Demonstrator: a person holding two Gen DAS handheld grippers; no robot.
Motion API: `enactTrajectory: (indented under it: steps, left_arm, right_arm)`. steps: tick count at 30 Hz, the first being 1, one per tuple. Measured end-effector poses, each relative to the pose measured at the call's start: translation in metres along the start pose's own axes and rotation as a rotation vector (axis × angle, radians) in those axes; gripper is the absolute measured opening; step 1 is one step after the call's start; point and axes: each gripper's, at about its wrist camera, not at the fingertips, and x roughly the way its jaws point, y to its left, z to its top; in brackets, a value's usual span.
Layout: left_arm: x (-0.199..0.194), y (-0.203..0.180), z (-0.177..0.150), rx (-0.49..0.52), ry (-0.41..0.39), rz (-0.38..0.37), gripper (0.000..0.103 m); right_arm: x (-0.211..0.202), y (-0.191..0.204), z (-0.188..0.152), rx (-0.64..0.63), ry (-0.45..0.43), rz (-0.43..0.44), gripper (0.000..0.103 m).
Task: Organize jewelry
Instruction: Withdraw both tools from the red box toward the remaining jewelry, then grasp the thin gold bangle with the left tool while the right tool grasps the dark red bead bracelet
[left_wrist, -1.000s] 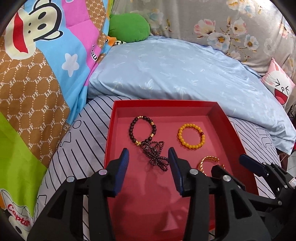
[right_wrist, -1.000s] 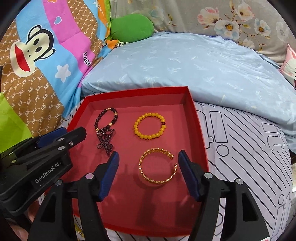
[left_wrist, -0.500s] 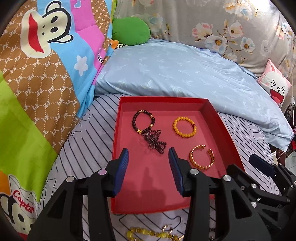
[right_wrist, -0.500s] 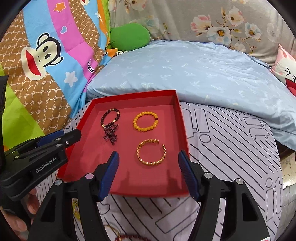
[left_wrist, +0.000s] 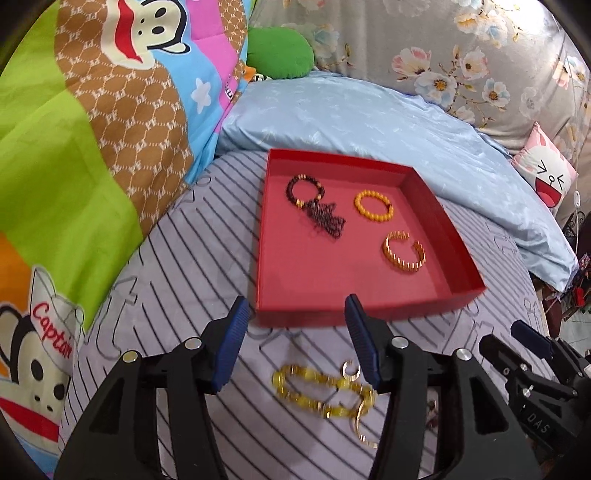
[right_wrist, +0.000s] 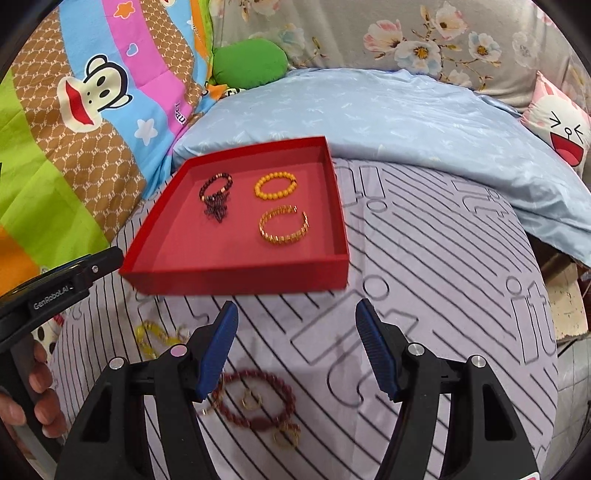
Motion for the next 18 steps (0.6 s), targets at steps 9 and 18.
enactTrajectory:
  steps: [9,18]
  left_arm:
    - [-0.003,-0.009,-0.070,0.009,0.112,-0.037,0.051]
    - [0.000,-0.036,-0.100,0.033,0.166,-0.090,0.061]
  right_arm:
    - [-0.007,-0.006,-0.048,0.012,0.062,-0.010,0.064]
    - [-0.013,-0.024,-0.074,0.057,0.089,-0.037,0.064]
